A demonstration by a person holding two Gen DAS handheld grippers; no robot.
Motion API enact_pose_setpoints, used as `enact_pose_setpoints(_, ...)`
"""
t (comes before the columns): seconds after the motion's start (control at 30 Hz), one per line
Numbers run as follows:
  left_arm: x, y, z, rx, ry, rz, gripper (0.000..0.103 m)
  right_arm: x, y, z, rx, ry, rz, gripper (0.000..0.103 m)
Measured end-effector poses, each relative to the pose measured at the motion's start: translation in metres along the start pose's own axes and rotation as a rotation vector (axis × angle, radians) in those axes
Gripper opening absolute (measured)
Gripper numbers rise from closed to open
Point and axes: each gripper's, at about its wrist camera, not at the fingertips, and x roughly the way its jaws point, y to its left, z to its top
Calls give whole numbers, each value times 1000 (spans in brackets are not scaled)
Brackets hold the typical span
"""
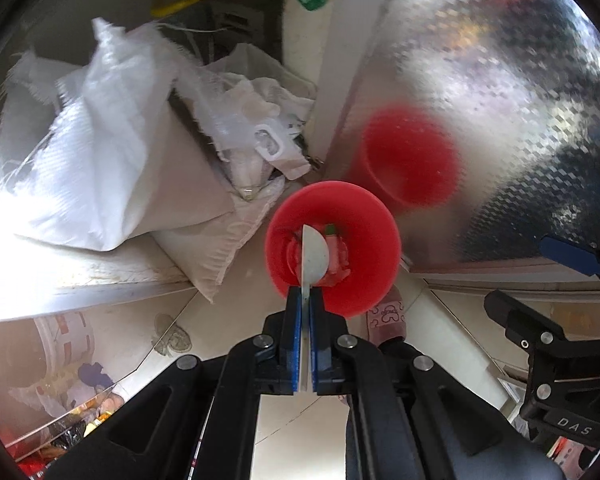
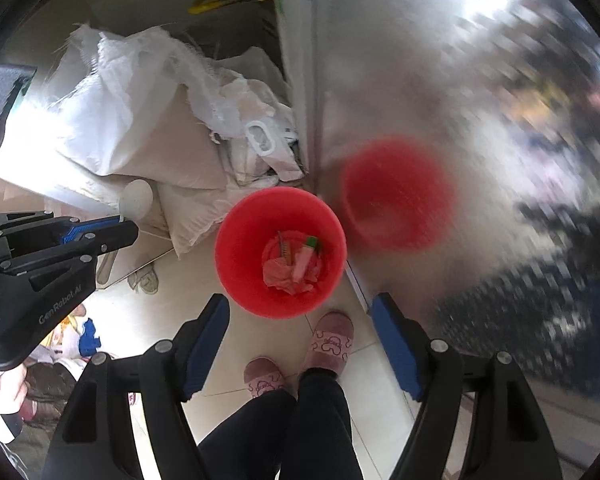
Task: Collect trash
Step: 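Open the left gripper over the red bin while the right gripper releases the box, then raise both tools back up to the counter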
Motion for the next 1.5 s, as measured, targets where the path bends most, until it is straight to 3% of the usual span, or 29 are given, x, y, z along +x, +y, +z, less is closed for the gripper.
enact_pose_setpoints(0.4, 8, -24, 12, 62, 11, -51, 3, 2, -20, -2, 83, -19, -42, 72)
enact_pose_setpoints(0.57, 7, -25, 12, 51, 16, -63, 35, 0, -23, -4, 92, -31, -41, 72)
enact_pose_setpoints(0.63, 6, -23, 11, 46, 22, -64, 38, -2, -22, -5, 86, -40, -47, 72)
enact_pose_setpoints(0.73, 3, -23, 7, 47, 22, -42, 53, -6, -18, -5, 62, -62, -64, 72)
enact_pose_setpoints(0.87, -5, -19, -2, 29, 17, -24, 54, -9, -15, -6, 35, -73, -70, 72)
enact_pose_setpoints(1.07, -39, -8, -16, -21, -11, -24, 54, -29, -4, -6, -16, -91, -45, 72)
enact_pose_setpoints(1.3, -101, -7, -33, -63, -58, -6, 55, -87, 11, -13, -36, -157, -25, 72)
enact_pose_setpoints(1.5, -167, -8, -43, -108, -110, -33, 65, -146, 18, -18, -31, -199, -1, 72)
